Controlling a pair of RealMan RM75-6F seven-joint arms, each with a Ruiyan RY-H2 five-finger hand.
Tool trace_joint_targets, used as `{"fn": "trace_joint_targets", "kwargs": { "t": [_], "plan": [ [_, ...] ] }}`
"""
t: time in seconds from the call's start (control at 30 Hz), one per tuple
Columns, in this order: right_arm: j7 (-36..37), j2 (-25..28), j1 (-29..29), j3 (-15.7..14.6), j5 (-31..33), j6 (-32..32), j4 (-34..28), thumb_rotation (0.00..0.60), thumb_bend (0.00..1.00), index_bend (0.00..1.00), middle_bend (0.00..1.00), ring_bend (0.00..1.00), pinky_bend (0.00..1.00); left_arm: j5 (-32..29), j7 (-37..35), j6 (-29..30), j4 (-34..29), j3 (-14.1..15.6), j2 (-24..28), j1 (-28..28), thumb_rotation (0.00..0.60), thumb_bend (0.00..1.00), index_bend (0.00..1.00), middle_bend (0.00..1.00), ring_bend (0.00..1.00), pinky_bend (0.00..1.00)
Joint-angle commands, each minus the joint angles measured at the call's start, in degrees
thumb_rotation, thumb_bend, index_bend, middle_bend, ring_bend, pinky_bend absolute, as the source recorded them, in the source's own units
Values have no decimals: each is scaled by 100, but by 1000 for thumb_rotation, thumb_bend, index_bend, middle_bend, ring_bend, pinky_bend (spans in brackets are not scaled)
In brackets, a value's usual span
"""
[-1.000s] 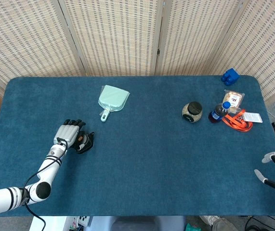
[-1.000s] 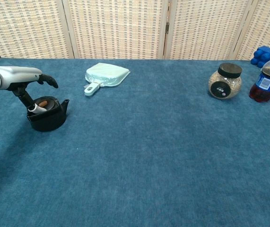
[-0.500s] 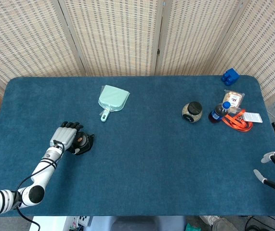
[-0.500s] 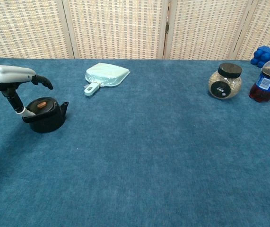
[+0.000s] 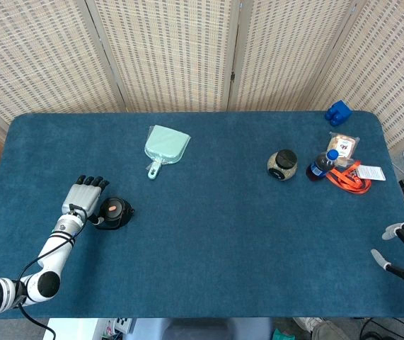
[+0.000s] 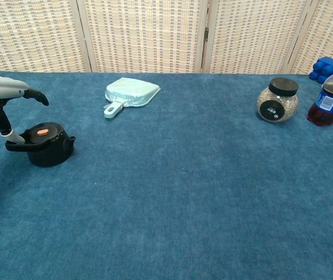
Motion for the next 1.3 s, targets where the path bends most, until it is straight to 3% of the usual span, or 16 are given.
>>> {"fn": "trace_joint_targets", "kwargs": {
  "t": [0.03,0.2,0.4,0.47,0.57,0.63,0.73,1.07,1.17,1.3],
  "plan": [
    [2,5,-1,0,-9,11,-9,600,174,515,433,358,368,-6,193,235,18,70,-10,8,600,159,107,59,53,0],
    [6,1,10,-8,-30,6,-10,600,173,514,433,358,368,-27,-173,41,-262,-74,204,90,600,159,98,59,50,0],
    [24,8,15,-7,-47,19,-10,600,173,514,433,358,368,561,-656,128,-506,-128,398,314,600,159,105,59,52,0],
    [28,7,17,-11,-49,14,-4,600,173,514,433,358,368,898,-964,206,-566,-173,439,456,600,159,133,64,65,0],
    [26,7,28,-18,-48,-13,-2,600,173,514,433,358,368,1502,-1410,447,-605,-196,444,709,587,159,248,150,135,0],
    [21,7,36,-16,-52,-18,-5,600,174,514,433,358,368,1857,-1659,601,-631,-184,444,865,526,159,328,249,221,0],
    [10,13,49,-14,-55,-33,-11,600,173,514,433,358,368,2276,-1900,787,-670,-135,469,1063,358,159,388,334,267,0],
    [-301,86,150,116,-14,-42,-215,600,173,514,427,330,323,3124,-2002,1136,-880,144,497,1523,45,146,423,373,301,0],
    [-438,132,183,184,-1,-9,-306,600,174,514,423,320,307,3295,-2015,1205,-884,205,459,1631,1,131,423,373,299,0],
    [-646,192,229,286,-19,89,-454,600,174,514,422,317,290,3499,-2039,1221,-841,269,386,1745,0,117,422,373,296,0]
  ]
}}
